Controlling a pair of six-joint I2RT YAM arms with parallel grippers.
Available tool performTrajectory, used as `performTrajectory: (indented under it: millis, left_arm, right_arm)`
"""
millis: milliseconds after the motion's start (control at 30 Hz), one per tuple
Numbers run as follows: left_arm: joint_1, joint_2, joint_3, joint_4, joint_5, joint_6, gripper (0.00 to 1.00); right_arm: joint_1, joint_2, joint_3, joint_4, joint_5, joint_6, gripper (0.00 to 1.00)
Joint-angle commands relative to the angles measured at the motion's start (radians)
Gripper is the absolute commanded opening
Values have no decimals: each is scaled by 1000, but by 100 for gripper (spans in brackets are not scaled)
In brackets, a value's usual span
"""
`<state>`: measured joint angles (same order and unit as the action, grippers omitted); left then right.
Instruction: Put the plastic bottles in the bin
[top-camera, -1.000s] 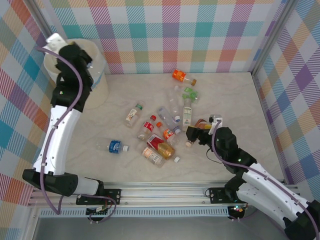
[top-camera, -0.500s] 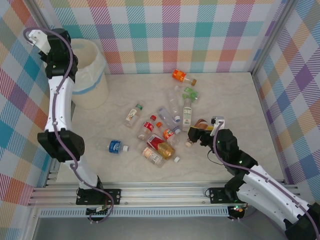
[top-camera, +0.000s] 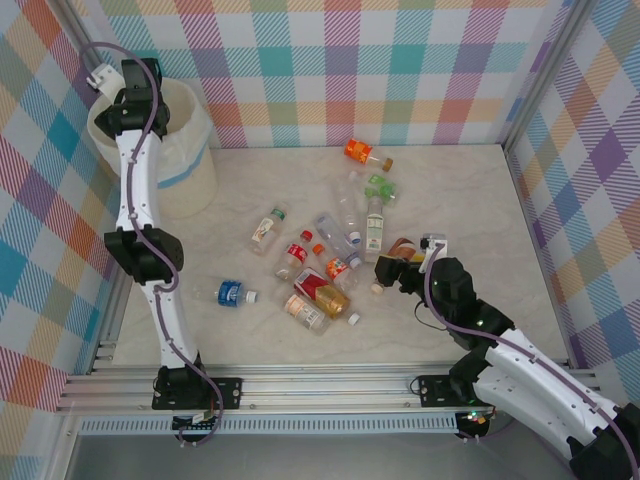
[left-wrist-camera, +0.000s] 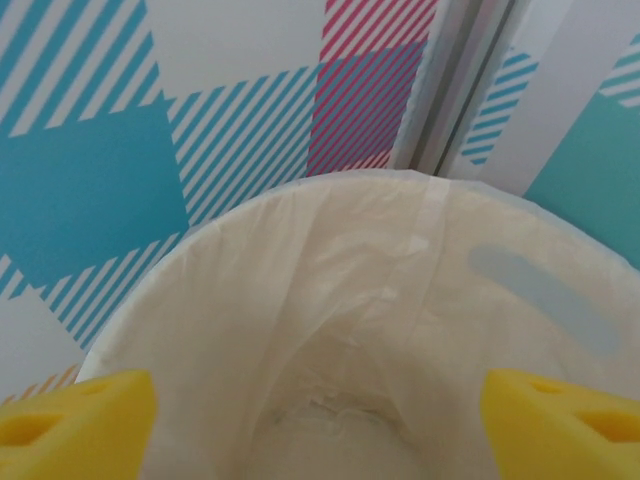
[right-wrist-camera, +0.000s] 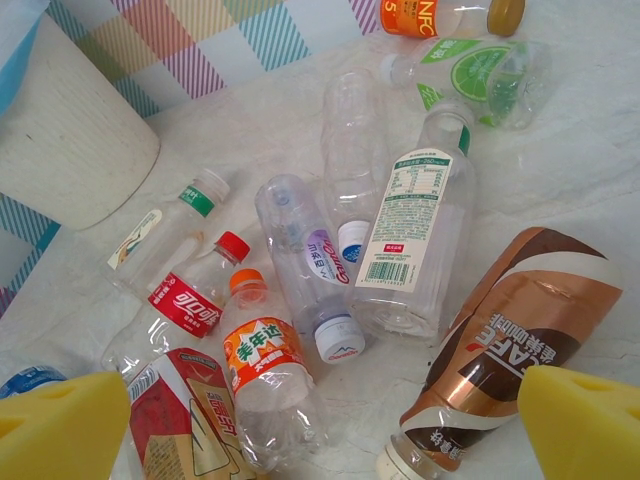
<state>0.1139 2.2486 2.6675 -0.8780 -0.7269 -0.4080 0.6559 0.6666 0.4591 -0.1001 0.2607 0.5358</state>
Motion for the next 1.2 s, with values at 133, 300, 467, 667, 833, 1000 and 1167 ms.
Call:
performTrajectory:
  millis: [133,300,467,667,833,1000,1167]
  left_arm:
    - [4,171,472,-275,113,62,100]
    - [8,97,457,-293,152,118,100]
    - [25,-15,396,-285,249,74,100]
    - [25,-245,53,-179,316,42,100]
    - [24,-495,-381,15,399,3,100]
    - [-41,-715,-720,182,328,-5,100]
    - [-123,-851,-851,68,348,-55,100]
  right_arm:
    - [1,-5,7,-36,-1,-2,100]
    - [2,-1,-15,-20,15,3,100]
    - [1,37,-15,6,17,-19,100]
    - [2,86,-12,33,13,-82,100]
    - [1,110,-26,107,-2,-146,100]
    - [1,138,-39,184,12,-168,100]
    - [1,164,-49,257,33,-174,100]
